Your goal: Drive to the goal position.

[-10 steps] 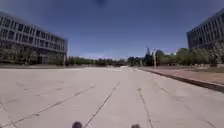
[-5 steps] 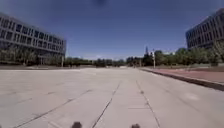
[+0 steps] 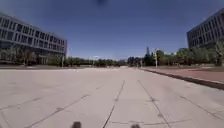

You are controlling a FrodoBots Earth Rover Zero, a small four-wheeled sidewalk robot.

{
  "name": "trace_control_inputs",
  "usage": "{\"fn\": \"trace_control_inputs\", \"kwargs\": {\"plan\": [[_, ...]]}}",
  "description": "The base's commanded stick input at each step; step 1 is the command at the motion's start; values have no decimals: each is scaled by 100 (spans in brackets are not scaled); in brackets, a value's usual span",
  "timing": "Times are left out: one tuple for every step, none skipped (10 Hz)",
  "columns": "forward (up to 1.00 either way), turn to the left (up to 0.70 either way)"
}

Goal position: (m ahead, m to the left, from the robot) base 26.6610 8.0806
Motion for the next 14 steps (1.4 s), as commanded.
{"fn": "trace_control_inputs", "kwargs": {"plan": [[85,1],[85,1],[85,1],[85,1],[85,1],[85,1],[85,1],[85,1],[85,1],[85,1],[85,1],[85,1],[85,1],[85,1]]}}
